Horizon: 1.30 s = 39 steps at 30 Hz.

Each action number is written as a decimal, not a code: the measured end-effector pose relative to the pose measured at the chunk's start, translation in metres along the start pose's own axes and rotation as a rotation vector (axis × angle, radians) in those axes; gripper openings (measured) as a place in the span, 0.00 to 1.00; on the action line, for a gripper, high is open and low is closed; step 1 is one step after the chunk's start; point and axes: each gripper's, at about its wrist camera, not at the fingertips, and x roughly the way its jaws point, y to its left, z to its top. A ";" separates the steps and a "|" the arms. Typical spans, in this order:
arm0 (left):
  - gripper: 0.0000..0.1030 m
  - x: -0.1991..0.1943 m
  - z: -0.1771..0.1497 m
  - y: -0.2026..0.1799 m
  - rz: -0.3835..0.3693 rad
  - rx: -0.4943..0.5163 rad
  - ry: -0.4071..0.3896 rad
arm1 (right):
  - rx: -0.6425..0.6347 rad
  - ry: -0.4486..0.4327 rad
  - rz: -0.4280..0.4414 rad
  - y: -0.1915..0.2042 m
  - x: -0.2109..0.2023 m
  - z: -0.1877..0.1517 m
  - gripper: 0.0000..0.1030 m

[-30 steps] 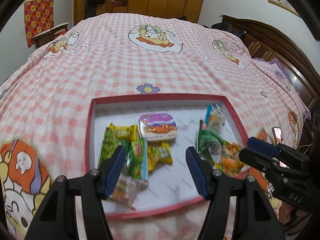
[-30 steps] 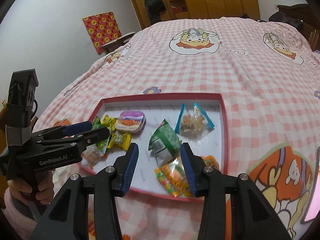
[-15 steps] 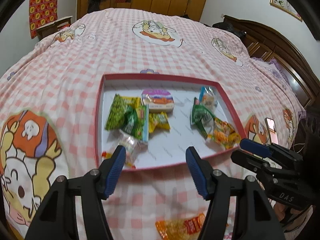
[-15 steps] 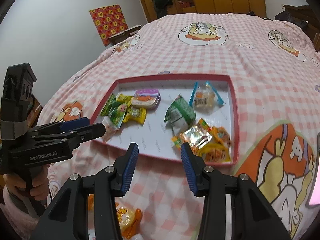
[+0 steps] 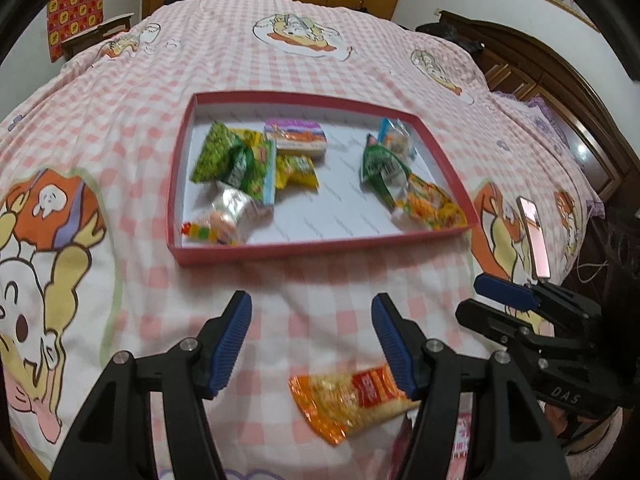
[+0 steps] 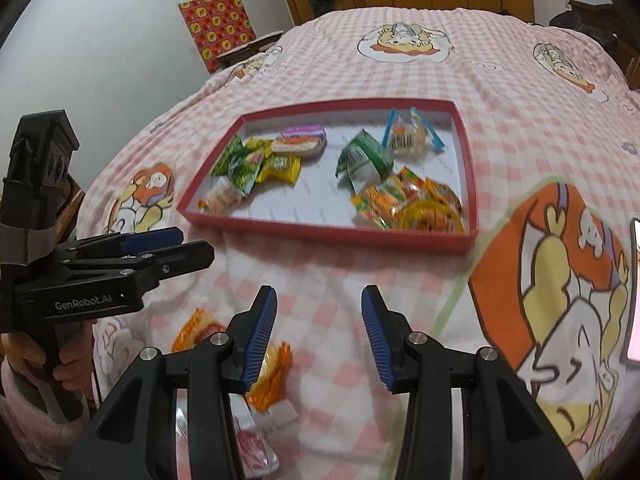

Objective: Organize snacks
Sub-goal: 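Open both tools and withdraw them from the tray toward the remaining snacks, then grasp the orange-yellow cracker bag with the left tool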

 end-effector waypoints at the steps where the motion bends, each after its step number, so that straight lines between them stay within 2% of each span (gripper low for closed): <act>1: 0.64 0.000 -0.003 -0.001 -0.002 0.004 0.005 | 0.000 0.004 -0.003 -0.001 -0.001 -0.002 0.44; 14: 0.64 0.009 -0.031 -0.007 -0.101 0.021 0.116 | 0.004 0.059 -0.003 -0.003 -0.009 -0.025 0.44; 19: 0.64 0.013 -0.036 -0.008 -0.137 0.009 0.140 | -0.003 0.122 0.065 0.000 0.001 -0.030 0.44; 20: 0.64 0.014 -0.036 -0.008 -0.143 0.007 0.141 | -0.015 0.132 0.058 0.003 0.003 -0.031 0.43; 21: 0.65 0.014 -0.036 -0.008 -0.147 0.007 0.143 | -0.026 0.138 0.050 0.005 0.005 -0.033 0.38; 22: 0.65 0.015 -0.036 -0.008 -0.146 0.009 0.143 | -0.044 0.151 0.047 0.008 0.009 -0.034 0.30; 24: 0.66 0.015 -0.037 -0.009 -0.139 0.014 0.141 | -0.057 0.160 0.057 0.011 0.013 -0.036 0.22; 28: 0.67 0.014 -0.039 -0.006 -0.128 0.025 0.136 | -0.080 0.166 0.079 0.016 0.019 -0.036 0.15; 39: 0.68 0.007 -0.046 -0.003 -0.063 0.105 0.117 | -0.114 0.164 0.116 0.026 0.039 -0.021 0.14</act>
